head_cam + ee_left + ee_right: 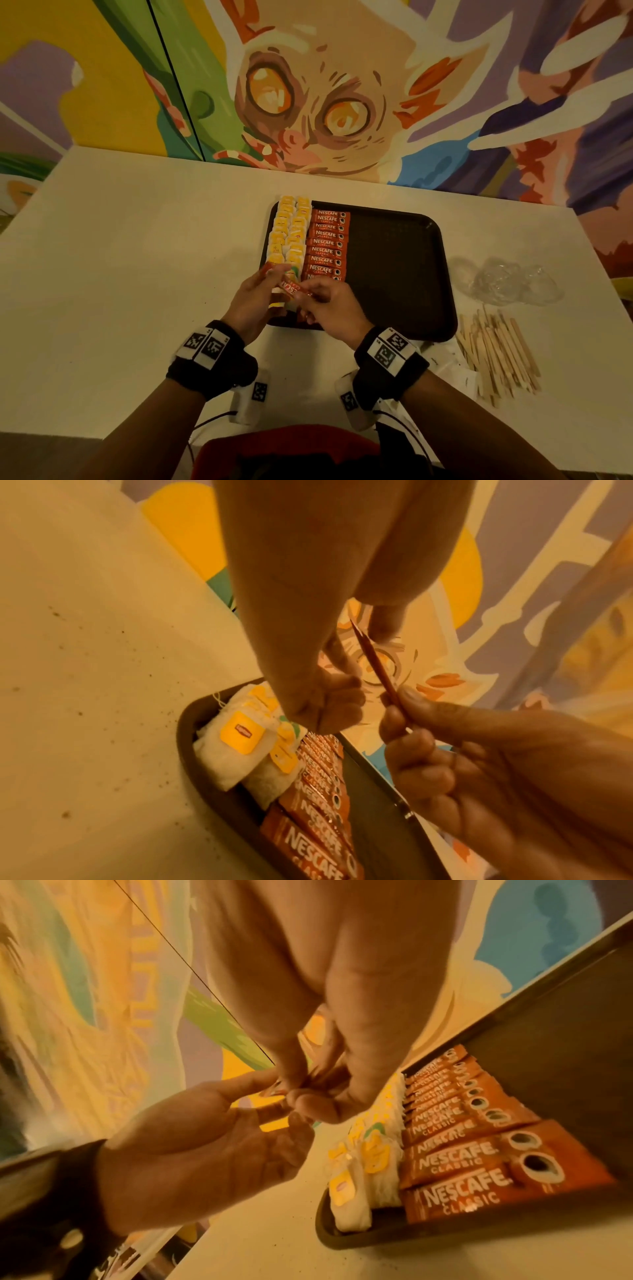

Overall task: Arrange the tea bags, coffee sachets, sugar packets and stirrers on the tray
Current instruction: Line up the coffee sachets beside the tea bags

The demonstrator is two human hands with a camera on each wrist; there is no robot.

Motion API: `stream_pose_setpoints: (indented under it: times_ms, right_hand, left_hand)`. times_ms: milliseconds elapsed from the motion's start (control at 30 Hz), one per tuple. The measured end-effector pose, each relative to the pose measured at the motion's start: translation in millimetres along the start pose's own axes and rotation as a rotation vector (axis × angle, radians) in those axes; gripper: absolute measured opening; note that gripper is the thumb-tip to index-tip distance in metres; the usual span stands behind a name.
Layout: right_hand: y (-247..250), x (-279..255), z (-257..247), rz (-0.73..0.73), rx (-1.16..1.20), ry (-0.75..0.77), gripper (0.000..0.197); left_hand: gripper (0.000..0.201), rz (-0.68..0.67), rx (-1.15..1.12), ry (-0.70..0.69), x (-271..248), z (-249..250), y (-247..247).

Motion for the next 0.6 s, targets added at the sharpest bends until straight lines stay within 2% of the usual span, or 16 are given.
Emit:
stream_pose_setpoints:
  times_ms: [100,233,367,433,500,600]
  right_hand:
    - [5,-1,7,0.030,0.043,-0.059,0.008]
    - [7,0,8,-0.009,-0.168,0.004,0.018]
    - [17,7,-4,0.033,-0.183,0.061,0.028]
    - [21,10,-12,0.042,-0.221,0.113,0.018]
    - [25,13,-15,0.070,-0.191,0.108,0.010]
    - [37,17,-8,0.133,-0.051,0.033,0.009]
  left_hand:
    - [0.021,-0.019,0.151,-0.083,-1,0,2]
    - [0.023,-0.054,0.373,-0.139,2,1,0]
    - [0.029,-0.282,0.671,-0.167,1,-4,-11]
    - [0.030,-0.356,0.775,-0.162,-1,-8,-15]
    - [0.023,-0.346,0.828,-0.171,-1,-7,-16]
    - [0.016,-0.196,0.748,-0.186,4,4,-6]
Point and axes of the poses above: each hand's wrist, its own x-axis towards the middle knuckle, its own y-axis out of the back of the hand, z = x × y, the point moved 6 cm from there along x, towards the middle knuckle, and after that the axes turned 9 degrees about -x, right-handed, at the moved point
